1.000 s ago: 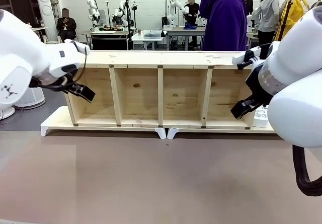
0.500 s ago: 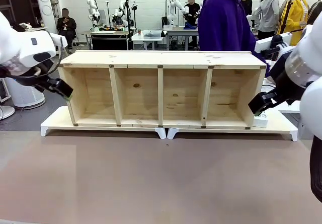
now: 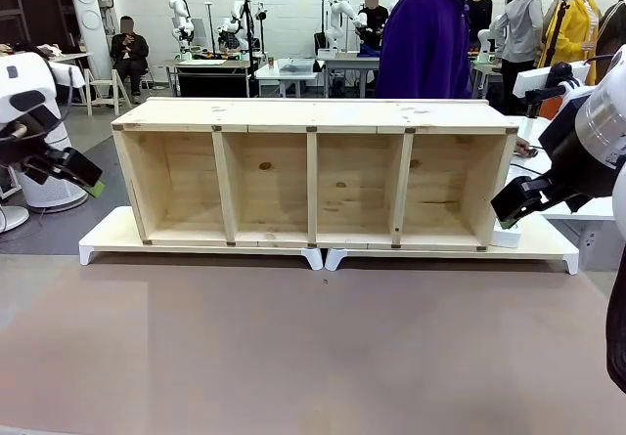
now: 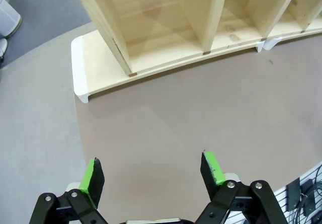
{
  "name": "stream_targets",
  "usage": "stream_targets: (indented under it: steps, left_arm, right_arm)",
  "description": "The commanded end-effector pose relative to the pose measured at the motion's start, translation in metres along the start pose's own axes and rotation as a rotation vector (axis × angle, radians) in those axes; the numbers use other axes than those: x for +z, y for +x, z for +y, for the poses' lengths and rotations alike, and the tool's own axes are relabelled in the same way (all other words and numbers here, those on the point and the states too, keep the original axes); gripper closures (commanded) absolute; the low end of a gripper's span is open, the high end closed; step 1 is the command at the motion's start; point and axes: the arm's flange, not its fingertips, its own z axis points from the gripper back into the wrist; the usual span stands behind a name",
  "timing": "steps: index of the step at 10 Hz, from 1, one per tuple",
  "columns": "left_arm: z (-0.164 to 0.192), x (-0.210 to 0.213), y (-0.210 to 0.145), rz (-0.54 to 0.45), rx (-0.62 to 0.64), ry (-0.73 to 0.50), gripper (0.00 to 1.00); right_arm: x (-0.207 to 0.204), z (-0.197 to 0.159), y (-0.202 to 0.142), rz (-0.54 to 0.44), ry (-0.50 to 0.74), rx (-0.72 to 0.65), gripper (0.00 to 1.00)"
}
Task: Perform cable management.
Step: When the cord part of the Power Cable appears at the lower middle area of the table and stops, grasp the cord part of the Power Cable.
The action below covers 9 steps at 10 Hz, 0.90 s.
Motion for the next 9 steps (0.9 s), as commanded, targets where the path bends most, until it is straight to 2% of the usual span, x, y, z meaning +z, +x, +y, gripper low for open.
stream_targets:
  steps: [1, 9]
  left_arm:
    - [-0.0069, -0.0052, 0.0013, 0.015, -0.001, 0.005, 0.00]
    - [-0.0069, -0.0052, 0.0013, 0.015, -0.001, 0.005, 0.00]
  right_arm:
    - [0.0009, 0.0003, 0.0003, -0.006, -0.003, 0.003, 0.00]
    - [0.0009, 0.0003, 0.0003, -0.006, -0.003, 0.003, 0.00]
